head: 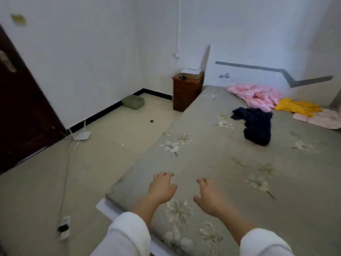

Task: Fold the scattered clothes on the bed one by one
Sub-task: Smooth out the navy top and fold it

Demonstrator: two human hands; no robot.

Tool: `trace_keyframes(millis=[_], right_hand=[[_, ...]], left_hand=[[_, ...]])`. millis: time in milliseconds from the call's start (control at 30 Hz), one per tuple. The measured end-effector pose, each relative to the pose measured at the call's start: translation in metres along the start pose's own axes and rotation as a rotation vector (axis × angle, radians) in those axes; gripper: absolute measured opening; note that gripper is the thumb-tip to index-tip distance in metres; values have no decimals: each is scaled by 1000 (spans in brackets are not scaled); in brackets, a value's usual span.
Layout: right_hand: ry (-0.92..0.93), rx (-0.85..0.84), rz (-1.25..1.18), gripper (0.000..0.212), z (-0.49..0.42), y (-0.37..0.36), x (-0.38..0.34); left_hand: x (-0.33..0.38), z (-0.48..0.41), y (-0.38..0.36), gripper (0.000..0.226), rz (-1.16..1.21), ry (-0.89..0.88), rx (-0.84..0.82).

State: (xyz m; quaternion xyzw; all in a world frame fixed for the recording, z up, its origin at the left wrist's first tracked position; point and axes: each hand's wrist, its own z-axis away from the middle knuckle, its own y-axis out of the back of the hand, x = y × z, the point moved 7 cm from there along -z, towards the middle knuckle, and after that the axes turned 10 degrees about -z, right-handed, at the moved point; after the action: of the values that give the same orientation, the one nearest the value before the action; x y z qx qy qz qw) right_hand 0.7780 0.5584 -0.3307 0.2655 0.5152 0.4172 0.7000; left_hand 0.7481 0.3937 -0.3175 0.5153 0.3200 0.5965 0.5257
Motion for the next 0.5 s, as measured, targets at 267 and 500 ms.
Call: trace_keyframes(millis=[267,500], right_hand=[[337,-93,62,65,-107,-50,-196],[481,-179,57,66,-213,-95,-328]], left_hand=[[-178,-15,91,53,35,270,114],[-305,-70,160,51,11,390,203]])
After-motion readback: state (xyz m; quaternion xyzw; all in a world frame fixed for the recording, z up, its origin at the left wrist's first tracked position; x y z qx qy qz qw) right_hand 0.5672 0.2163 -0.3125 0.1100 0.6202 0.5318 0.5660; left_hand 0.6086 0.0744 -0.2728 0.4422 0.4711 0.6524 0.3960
